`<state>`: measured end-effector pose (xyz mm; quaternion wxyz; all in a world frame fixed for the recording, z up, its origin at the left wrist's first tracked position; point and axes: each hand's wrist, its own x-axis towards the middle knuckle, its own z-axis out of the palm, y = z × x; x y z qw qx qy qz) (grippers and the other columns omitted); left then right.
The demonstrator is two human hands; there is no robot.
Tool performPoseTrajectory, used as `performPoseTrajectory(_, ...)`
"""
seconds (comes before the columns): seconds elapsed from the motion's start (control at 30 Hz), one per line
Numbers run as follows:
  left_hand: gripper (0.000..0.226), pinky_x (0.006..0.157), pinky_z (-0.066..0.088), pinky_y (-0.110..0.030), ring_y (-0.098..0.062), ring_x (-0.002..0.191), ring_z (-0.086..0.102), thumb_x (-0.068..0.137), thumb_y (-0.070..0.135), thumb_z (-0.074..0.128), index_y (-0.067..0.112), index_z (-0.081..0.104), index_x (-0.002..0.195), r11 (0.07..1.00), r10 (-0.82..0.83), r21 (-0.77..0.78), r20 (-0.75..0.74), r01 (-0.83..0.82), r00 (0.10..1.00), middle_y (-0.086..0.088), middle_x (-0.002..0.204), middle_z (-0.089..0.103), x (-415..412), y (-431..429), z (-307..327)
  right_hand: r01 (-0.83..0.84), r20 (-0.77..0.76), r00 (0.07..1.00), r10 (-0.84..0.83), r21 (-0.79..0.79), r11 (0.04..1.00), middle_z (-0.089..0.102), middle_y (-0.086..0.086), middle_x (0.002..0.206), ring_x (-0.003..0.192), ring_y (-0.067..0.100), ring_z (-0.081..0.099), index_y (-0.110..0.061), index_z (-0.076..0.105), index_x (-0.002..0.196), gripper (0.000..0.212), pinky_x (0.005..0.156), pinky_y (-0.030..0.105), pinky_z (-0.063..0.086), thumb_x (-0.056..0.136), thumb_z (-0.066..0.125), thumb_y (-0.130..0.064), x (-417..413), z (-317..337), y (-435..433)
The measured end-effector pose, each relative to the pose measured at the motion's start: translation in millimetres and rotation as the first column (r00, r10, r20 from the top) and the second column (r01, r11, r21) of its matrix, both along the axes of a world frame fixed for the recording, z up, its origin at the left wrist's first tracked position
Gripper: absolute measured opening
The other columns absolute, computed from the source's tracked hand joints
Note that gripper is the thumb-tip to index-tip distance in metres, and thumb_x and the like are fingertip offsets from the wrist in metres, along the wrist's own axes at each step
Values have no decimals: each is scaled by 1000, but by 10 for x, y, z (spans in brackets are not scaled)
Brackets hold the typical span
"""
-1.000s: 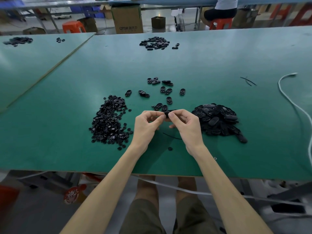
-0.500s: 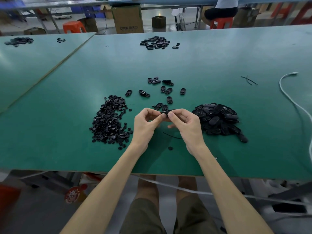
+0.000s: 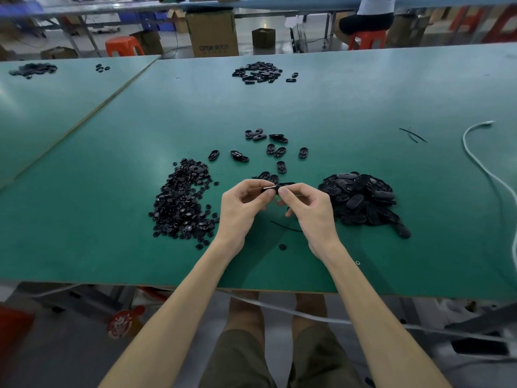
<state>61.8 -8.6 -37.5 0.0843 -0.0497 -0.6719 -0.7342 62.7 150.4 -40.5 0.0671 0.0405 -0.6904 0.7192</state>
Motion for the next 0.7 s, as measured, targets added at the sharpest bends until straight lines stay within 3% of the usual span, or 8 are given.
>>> performPoseTrajectory(0.07,19,72,53,-23,-12,80,67,86,16,83,15,77,104,1000,12,21,13,-12,1000,-3,90,76,-3,-7,-4,-2,1,1000,2,14,1000,78,-3,81,69,4,67,-20,80,91,8,62,17,51,97,75,-22,4,-1,-1)
performPoseTrajectory(0.2,22,69,50,-19,-12,76,66,85,18,83,14,76,105,995,33,95,58,-38,998,4,81,72,-9,-21,20,-33,2,999,33,77,996,77,-1,80,73,11,68,-26,81,86,9,65,24,54,94,78,-25,0,-6,-14)
performPoseTrajectory(0.27,17,74,52,-18,-13,84,70,86,16,82,14,79,102,993,12,119,55,-18,998,-1,91,78,1,-12,24,-50,12,999,49,115,992,77,-3,80,75,13,68,-29,80,85,9,70,30,57,93,79,-26,-3,-21,-18)
performPoseTrajectory(0.37,19,90,54,-24,-15,96,71,85,22,81,14,80,101,997,-10,71,34,8,999,-6,101,79,14,12,36,-67,13,998,65,178,982,76,-8,80,74,7,67,-25,80,88,5,71,26,54,91,81,-28,-15,-43,-27)
performPoseTrajectory(0.5,21,93,53,-24,-13,101,71,86,25,79,13,79,103,999,-9,41,14,8,1000,-3,103,79,19,25,39,-78,13,997,77,220,972,76,-3,86,74,6,64,-14,82,95,13,73,24,49,92,80,-27,-24,-57,-30)
performPoseTrajectory(0.6,16,88,55,-27,-17,100,71,96,16,71,5,73,107,999,15,51,-18,-14,1000,-7,102,78,8,12,24,-73,1,997,74,200,977,77,-7,86,77,6,68,-19,79,98,7,71,23,53,94,78,-24,-17,-45,-27)
performPoseTrajectory(0.7,13,72,54,-25,-14,79,69,99,14,67,8,72,109,999,10,39,-2,-10,1000,-4,90,77,17,10,32,-3,6,1000,3,81,997,76,-3,91,81,13,72,-18,71,100,5,63,25,55,98,73,-23,-14,-21,-16)
